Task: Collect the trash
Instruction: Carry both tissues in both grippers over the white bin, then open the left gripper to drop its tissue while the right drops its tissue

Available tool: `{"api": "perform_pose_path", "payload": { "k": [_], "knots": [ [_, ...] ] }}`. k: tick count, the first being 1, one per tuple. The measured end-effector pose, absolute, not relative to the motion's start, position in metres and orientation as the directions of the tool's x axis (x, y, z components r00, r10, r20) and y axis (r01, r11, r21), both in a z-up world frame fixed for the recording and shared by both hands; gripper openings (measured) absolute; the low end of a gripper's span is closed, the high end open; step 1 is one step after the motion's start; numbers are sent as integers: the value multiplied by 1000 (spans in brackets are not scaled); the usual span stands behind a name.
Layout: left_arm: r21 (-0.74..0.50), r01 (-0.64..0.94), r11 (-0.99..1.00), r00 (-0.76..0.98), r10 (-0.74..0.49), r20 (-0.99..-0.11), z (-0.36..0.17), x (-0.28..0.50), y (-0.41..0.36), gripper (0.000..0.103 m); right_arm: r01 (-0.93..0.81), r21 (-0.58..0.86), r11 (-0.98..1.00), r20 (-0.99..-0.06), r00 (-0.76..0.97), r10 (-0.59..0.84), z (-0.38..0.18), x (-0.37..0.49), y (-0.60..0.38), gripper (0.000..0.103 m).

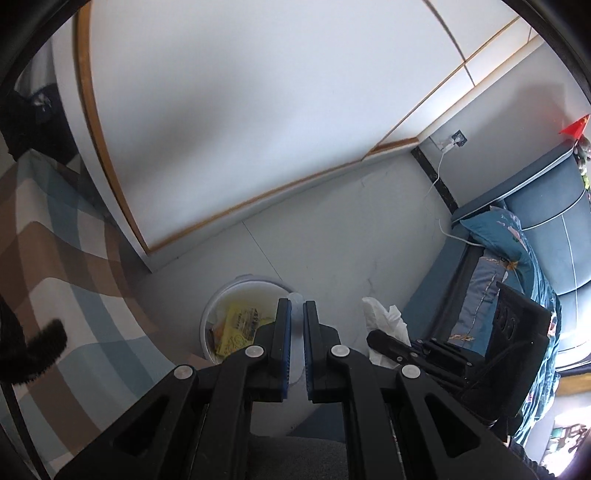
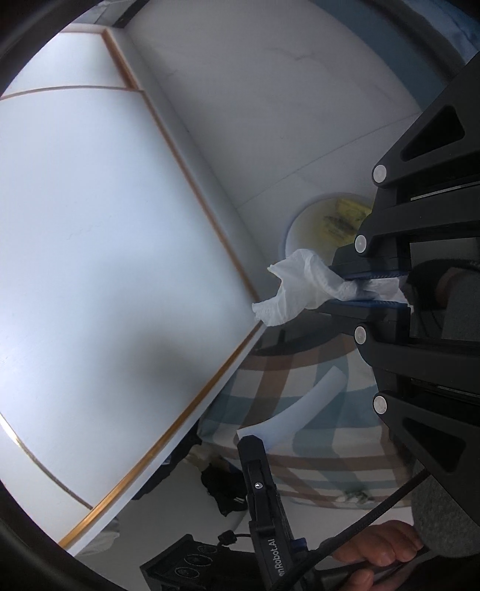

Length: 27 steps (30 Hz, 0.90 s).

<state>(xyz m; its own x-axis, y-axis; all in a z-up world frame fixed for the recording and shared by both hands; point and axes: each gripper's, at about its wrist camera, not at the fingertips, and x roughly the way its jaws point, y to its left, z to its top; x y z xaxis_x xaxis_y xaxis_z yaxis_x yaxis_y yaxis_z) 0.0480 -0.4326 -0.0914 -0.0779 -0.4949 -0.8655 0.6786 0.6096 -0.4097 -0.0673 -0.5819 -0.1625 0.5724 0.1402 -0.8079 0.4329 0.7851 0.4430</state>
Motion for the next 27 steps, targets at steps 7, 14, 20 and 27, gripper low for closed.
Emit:
{"api": "perform_pose_path", "payload": {
  "k": [7, 14, 20, 27],
  "knots": [
    [-372, 698, 612, -145, -388, -910, -132, 55, -456, 2, 486, 475, 734, -847, 480, 231, -232, -59, -582, 8],
    [-339, 698, 631, -190, -292, -937, -167, 55, -473, 3, 513, 493, 703, -859, 414, 300, -273, -52, -578, 8],
    [-329, 666, 669, -236, -230, -944, -188, 57, -482, 4, 521, 499, 692, -862, 382, 334, -292, -44, -574, 8],
    [-328, 662, 674, -302, -160, -940, -200, 52, -483, 11, 527, 502, 686, -862, 370, 346, -304, -37, -577, 9]
  ]
}}
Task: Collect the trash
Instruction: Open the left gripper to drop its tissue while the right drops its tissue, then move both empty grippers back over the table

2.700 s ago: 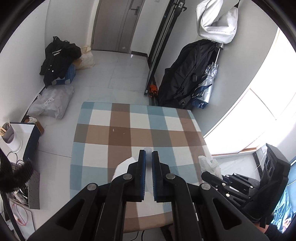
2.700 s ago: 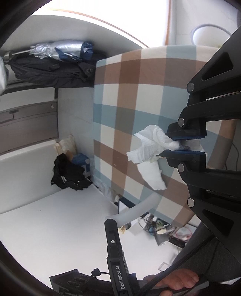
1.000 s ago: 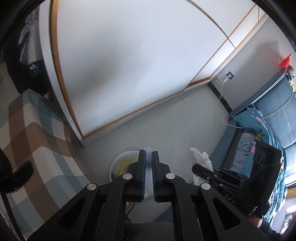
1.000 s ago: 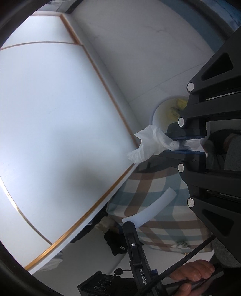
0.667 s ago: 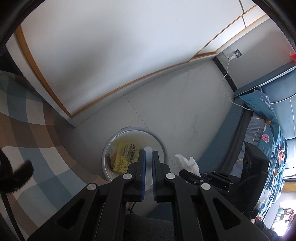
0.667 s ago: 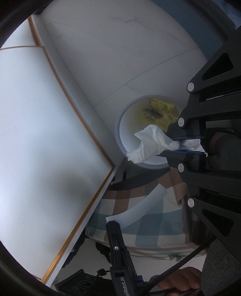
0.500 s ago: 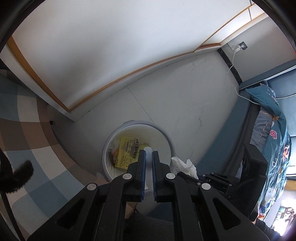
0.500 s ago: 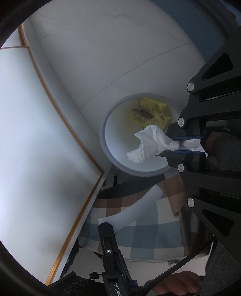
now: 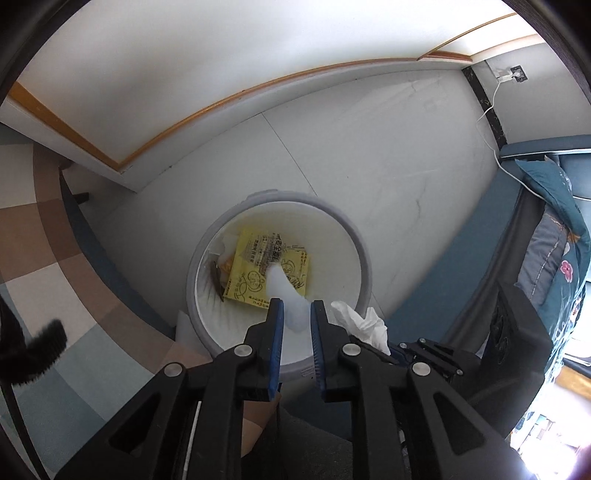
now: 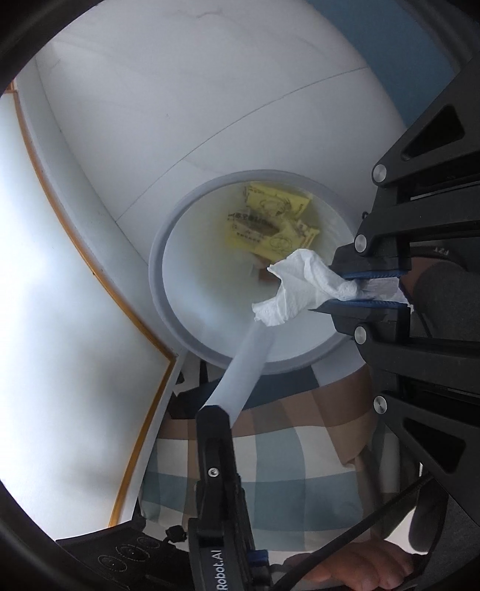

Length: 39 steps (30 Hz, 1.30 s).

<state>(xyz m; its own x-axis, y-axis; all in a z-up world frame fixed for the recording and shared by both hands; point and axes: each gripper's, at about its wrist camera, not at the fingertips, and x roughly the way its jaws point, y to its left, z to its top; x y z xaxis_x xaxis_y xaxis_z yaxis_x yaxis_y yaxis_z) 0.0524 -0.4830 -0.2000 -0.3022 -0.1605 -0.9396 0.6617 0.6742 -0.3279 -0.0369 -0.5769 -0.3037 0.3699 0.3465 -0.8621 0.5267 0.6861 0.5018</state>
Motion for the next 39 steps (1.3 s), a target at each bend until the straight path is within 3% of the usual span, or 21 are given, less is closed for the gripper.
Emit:
{"api": "perform_pose_path", "payload": {
  "k": [3, 5, 15, 19, 27, 33, 37, 39],
  "knots": [
    [-305, 673, 674, -283, -146, -948, -198, 50, -479, 27, 527, 511, 679, -857, 366, 362, -310, -33, -577, 9],
    [-296, 664, 686, -260, -160, -952, -194, 53, -474, 45, 525, 508, 683, -859, 362, 361, -312, -33, -578, 10],
    [-261, 640, 722, -155, -210, -965, -167, 63, -460, 66, 528, 527, 666, -849, 367, 381, -320, -33, -578, 11],
    [-252, 645, 721, -128, -223, -966, -153, 63, -455, 68, 531, 523, 666, -851, 363, 379, -320, -32, -580, 13],
    [-261, 601, 756, -102, -251, -963, -143, 71, -434, 68, 532, 516, 672, -854, 378, 356, -309, -37, -586, 43],
    [-253, 615, 747, -78, -262, -962, -138, 64, -428, 68, 541, 511, 668, -856, 394, 335, -298, -49, -590, 44],
    [-253, 629, 736, -53, -283, -958, -131, 58, -426, 68, 564, 496, 660, -862, 410, 298, -288, -60, -596, 55],
    [-253, 641, 725, -48, -291, -956, -128, 55, -425, 68, 569, 503, 651, -857, 425, 290, -282, -66, -599, 56]
  ]
}}
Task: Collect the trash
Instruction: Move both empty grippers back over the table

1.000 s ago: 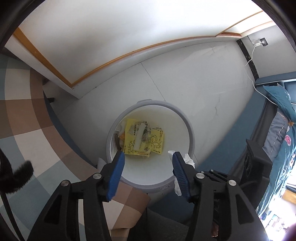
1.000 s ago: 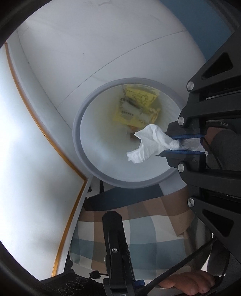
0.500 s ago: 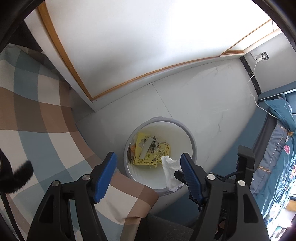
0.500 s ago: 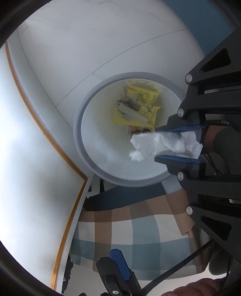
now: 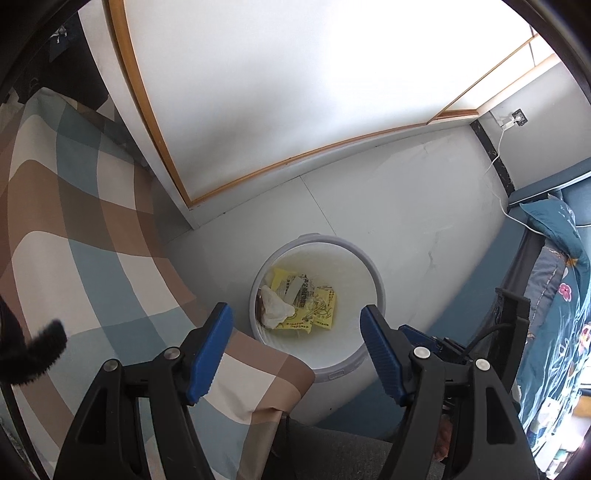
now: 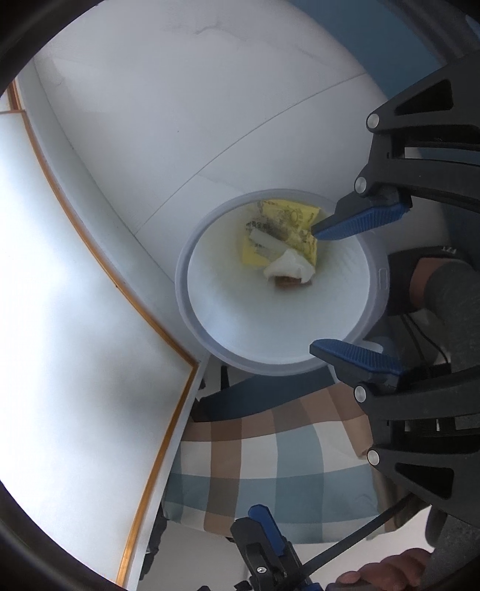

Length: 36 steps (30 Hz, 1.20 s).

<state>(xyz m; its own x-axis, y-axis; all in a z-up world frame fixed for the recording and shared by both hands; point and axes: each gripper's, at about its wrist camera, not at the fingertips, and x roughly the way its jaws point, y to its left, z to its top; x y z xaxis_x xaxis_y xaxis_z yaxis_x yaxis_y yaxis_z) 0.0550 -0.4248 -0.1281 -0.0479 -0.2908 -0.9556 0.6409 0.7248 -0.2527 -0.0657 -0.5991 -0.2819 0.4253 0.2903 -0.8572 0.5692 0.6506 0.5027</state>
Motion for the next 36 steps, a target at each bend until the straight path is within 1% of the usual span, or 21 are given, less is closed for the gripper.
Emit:
{"api": "perform_pose_path", "payload": {
  "k": [5, 6, 8, 12, 14, 17, 28, 36],
  "knots": [
    [-240, 673, 700, -46, -284, -958, -122, 48, -424, 69, 565, 498, 658, -854, 449, 262, -264, -75, -597, 65],
    [-229, 676, 700, -36, -279, -960, -120, 47, -423, 70, 563, 493, 663, -856, 451, 254, -259, -77, -596, 66],
    [-214, 685, 697, -14, -281, -960, -116, 44, -421, 73, 558, 482, 676, -857, 459, 233, -250, -80, -594, 73],
    [-195, 699, 688, 27, -299, -954, -102, 37, -417, 75, 540, 479, 692, -846, 494, 201, -227, -87, -592, 78],
    [-178, 705, 687, 56, -304, -951, -95, 33, -414, 75, 530, 473, 704, -840, 512, 179, -214, -89, -590, 85],
    [-152, 721, 676, 96, -315, -944, -86, 26, -411, 76, 520, 464, 718, -835, 527, 158, -199, -92, -586, 90],
    [-174, 706, 687, 144, -379, -914, -54, 18, -383, 76, 534, 402, 744, -843, 532, 74, -170, -107, -575, 92],
    [-186, 643, 743, 262, -441, -858, -13, 25, -336, 76, 499, 371, 783, -776, 630, -34, -98, -101, -555, 92]
  ]
}}
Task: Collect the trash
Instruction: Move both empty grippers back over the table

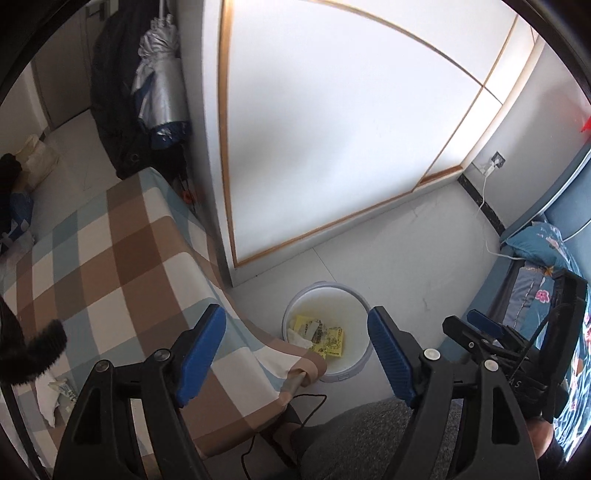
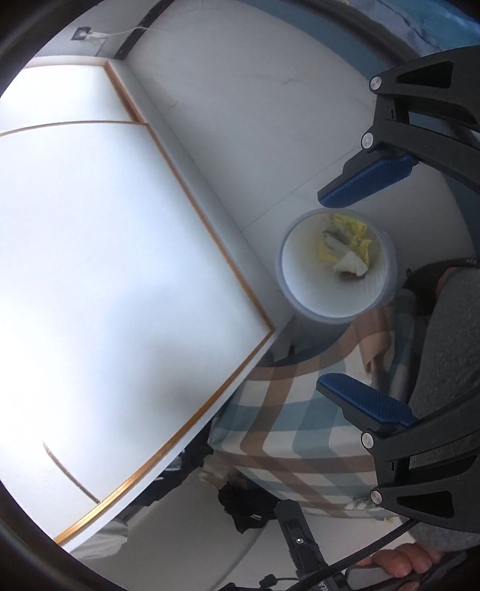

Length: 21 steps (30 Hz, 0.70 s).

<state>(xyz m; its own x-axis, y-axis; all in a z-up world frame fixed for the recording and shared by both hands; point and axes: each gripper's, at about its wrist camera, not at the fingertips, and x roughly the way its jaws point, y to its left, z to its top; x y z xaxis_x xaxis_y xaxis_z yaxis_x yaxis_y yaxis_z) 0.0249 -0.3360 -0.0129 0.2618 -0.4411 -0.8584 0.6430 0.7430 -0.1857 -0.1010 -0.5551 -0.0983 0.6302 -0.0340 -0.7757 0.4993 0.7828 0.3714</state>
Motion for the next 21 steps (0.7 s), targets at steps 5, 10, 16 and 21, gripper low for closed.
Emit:
{"api": "perform_pose_path", "payload": {
  "k": [5, 10, 16, 21],
  "knots": [
    [-204, 617, 760, 335, -488, -806, 19, 33, -292, 76, 423, 361, 831, -706, 707, -53, -47, -87, -525, 92],
    [-226, 558, 799, 415, -504, -757, 39, 42, -242, 76, 332, 372, 867, -643, 766, -17, -9, -72, -485, 92],
    [-214, 441, 871, 538, -448, -714, 48, 55, -172, 76, 184, 379, 907, -585, 807, 81, 17, -45, -421, 92],
    [-217, 361, 907, 570, -399, -719, 36, 63, -125, 76, 71, 316, 946, -588, 797, 136, 15, -21, -363, 92]
  ]
}}
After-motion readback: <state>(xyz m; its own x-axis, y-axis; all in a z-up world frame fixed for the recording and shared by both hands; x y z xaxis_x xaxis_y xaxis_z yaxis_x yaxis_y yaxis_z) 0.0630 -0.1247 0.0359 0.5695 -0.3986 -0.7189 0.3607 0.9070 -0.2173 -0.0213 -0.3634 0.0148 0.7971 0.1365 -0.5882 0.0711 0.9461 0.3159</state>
